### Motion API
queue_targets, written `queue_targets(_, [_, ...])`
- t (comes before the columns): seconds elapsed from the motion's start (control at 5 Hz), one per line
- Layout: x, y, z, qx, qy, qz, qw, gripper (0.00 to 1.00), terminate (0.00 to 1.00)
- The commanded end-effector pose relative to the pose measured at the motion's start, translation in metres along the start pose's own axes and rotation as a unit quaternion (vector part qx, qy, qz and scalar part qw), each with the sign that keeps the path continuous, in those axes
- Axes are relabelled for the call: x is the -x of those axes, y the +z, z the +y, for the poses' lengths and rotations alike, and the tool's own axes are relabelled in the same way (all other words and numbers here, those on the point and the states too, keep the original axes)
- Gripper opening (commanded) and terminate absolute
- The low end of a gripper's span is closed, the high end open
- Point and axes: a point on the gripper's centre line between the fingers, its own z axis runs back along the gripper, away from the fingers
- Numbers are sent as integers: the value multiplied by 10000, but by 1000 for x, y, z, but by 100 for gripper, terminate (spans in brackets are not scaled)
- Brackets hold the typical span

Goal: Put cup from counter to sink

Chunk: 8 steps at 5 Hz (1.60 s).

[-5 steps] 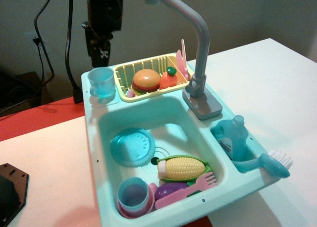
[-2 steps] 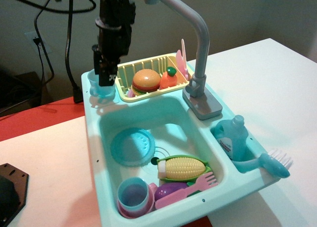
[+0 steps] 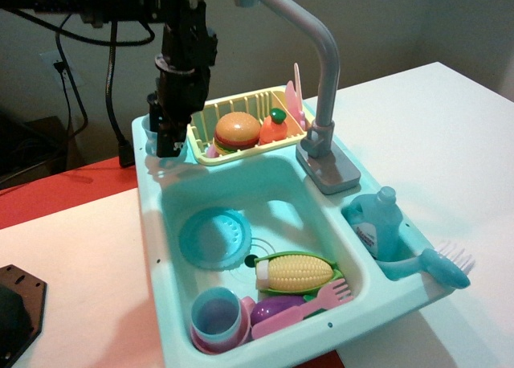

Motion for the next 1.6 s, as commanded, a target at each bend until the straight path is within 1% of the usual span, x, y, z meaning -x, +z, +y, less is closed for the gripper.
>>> queue_targets(0.0, [7,14,4,-92,62,-350,9993,0,0])
queue_targets(0.2, [8,15,2,-77,55,-369,9993,0,0])
queue_targets(0.4, [9,21,1,-79,45,-458,9989,0,0])
queue_targets(0.6, [2,49,-10,-224,-142,-766,9967,0,0])
queue_targets(0.8, [-8,85,-35,-170,-403,-1148,9924,0,0])
queue_targets(1.0, [-18,97,-65,-16,-669,-1252,9899,0,0])
queue_targets(1.2, [-25,94,-97,143,-901,-1161,9890,0,0])
queue_targets(1.4, [-32,82,-123,142,-1010,-1109,9886,0,0])
